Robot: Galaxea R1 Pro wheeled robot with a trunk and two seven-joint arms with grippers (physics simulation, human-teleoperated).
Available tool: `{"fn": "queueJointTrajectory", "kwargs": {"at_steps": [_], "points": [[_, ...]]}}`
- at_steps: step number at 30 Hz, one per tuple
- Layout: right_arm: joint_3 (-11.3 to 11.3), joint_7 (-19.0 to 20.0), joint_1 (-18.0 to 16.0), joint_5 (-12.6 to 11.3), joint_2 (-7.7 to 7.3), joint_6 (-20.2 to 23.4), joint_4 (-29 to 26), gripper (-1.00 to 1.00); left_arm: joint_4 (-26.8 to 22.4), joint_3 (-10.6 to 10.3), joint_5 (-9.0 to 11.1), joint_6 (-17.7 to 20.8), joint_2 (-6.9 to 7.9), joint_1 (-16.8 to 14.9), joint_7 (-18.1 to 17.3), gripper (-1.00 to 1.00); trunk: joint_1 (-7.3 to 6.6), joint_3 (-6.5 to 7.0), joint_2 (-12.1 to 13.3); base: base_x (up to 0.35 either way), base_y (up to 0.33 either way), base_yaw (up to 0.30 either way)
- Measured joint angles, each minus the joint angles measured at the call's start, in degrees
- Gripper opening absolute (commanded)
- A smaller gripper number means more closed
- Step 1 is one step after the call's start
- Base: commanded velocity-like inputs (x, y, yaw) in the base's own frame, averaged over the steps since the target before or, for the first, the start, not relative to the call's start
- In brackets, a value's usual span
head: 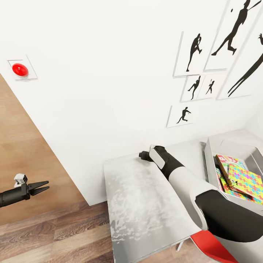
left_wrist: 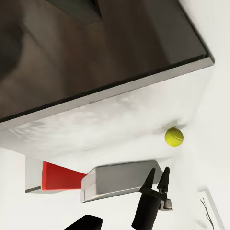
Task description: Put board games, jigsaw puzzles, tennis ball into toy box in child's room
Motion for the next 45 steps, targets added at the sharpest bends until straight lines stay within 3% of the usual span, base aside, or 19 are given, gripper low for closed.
{"fn": "queueJointTrajectory", "kwargs": {"at_steps": [35, 45], "points": [[0.07, -0.61, -0.02, -0.02, 0.0, -0.14, 0.68, 1.0, 0.0, 0.0, 0.0, 0.02, -0.07, 0.0, 0.16, 1.0, 0.0, 0.0, 0.0, 0.0, 0.0, 0.0], [0.0, -4.87, -0.08, -0.17, 0.0, 0.05, 0.77, 1.0, 0.0, 0.02, 0.0, 0.02, -0.09, 0.0, 0.25, 1.0, 0.0, 0.0, 0.0, 0.0, 0.0, 0.0]]}}
